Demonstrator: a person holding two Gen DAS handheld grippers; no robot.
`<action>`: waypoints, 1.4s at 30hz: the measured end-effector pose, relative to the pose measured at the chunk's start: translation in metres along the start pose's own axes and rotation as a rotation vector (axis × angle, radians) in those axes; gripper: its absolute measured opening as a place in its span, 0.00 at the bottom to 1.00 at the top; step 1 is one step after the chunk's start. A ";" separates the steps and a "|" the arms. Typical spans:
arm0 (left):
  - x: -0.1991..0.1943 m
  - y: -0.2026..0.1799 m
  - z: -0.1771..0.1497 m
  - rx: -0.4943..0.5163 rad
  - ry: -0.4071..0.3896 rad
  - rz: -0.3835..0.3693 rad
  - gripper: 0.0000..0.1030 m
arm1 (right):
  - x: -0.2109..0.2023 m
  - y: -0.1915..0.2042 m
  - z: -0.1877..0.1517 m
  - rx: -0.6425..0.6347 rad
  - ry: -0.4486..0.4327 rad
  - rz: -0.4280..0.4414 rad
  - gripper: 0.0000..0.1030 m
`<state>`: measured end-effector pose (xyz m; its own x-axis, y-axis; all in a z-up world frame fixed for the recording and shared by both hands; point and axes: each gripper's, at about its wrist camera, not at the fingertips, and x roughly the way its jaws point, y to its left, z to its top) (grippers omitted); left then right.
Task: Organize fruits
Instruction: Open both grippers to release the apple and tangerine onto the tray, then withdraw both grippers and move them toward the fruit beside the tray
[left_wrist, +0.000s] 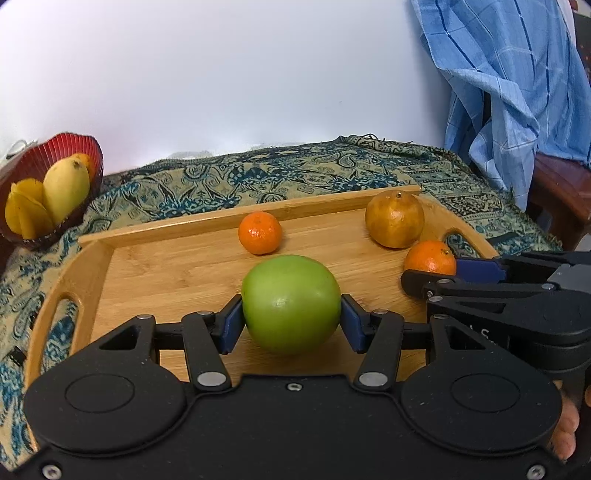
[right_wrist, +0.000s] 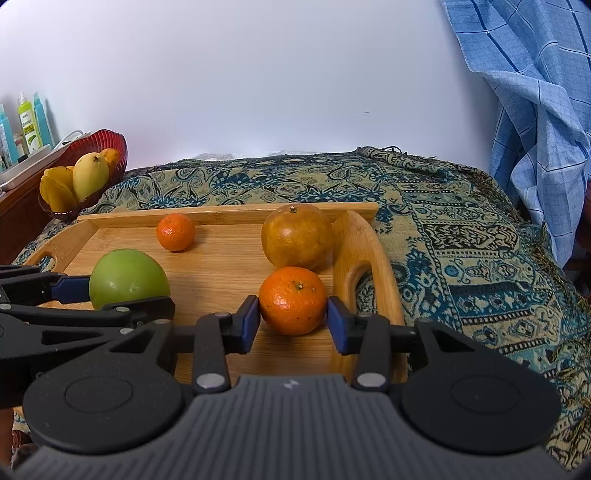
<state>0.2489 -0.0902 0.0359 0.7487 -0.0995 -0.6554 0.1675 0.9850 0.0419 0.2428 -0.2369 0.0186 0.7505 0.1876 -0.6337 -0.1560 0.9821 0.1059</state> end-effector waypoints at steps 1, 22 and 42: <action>-0.001 -0.001 0.000 0.005 -0.001 0.003 0.51 | 0.000 0.000 0.000 0.000 0.001 -0.002 0.52; -0.029 0.014 -0.016 0.005 -0.007 0.017 0.84 | -0.022 0.002 -0.007 -0.076 -0.010 0.000 0.80; -0.067 0.021 -0.050 -0.020 0.006 -0.034 0.93 | -0.071 0.011 -0.029 -0.120 -0.083 -0.004 0.90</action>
<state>0.1705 -0.0555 0.0433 0.7386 -0.1325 -0.6610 0.1805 0.9836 0.0046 0.1697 -0.2399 0.0425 0.8010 0.1892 -0.5680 -0.2249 0.9744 0.0075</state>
